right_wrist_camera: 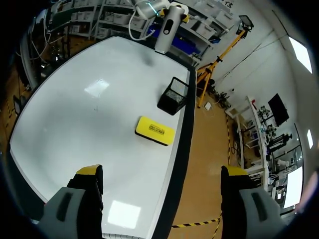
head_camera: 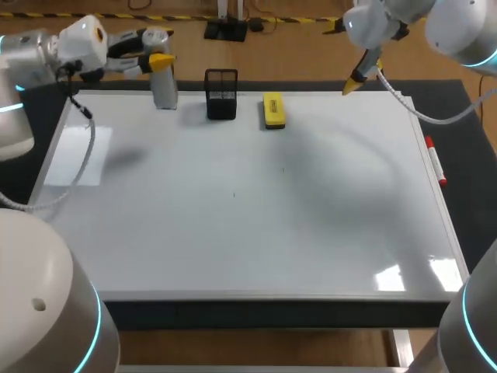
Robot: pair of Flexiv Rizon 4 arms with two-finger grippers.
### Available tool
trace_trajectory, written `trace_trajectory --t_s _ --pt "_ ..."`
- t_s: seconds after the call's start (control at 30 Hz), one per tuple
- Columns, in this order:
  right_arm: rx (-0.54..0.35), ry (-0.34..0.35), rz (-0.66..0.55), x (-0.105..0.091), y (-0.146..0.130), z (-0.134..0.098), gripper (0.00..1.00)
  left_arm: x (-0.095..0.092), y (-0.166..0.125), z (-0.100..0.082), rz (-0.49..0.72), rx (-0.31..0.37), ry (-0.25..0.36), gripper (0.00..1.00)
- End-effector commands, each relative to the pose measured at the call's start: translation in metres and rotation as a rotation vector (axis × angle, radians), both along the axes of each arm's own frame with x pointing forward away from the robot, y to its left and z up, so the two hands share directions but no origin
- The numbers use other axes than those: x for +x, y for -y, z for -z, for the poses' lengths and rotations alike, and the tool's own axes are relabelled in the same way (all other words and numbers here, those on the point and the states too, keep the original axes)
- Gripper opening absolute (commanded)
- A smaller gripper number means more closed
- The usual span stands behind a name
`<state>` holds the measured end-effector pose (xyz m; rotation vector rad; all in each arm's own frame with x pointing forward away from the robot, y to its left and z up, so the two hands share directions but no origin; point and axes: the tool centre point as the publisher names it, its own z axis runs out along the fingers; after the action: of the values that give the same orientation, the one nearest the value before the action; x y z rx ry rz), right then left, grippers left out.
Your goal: Pick up the inspection probe, press it on each red-marked spot on the whiteboard one by one, put down the probe, pick up the eraser, and wipe off all the red marks.
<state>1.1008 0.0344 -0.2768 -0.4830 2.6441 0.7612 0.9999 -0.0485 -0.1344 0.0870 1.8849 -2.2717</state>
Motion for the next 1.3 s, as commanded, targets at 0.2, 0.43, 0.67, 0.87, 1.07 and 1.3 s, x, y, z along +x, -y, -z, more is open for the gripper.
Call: trace_trajectory --t_s 0.2,0.43,0.67,0.87,1.07,1.3 --pt "-0.003 -0.001 -0.001 0.0 0.0 -0.001 1.0 0.047 0.029 -0.009 0.185 0.013 0.022 0.0" --pt "-0.003 -0.001 -0.001 0.0 0.0 -0.001 1.0 0.076 0.046 -0.016 0.179 -0.009 0.01 0.0" --pt "-0.003 -0.001 -0.001 0.0 0.0 -0.001 1.0 0.094 0.064 -0.014 0.189 -0.055 -0.017 0.0" --pt "-0.003 -0.001 -0.001 0.0 0.0 -0.001 1.0 0.101 0.077 -0.007 0.193 -0.067 -0.033 0.0" --pt "-0.003 -0.001 -0.001 0.0 0.0 -0.001 1.0 0.11 0.083 0.001 0.172 -0.086 -0.049 0.0" --pt "-0.003 -0.001 -0.001 0.0 0.0 -0.001 1.0 0.119 0.087 0.01 0.156 -0.098 -0.059 0.0"
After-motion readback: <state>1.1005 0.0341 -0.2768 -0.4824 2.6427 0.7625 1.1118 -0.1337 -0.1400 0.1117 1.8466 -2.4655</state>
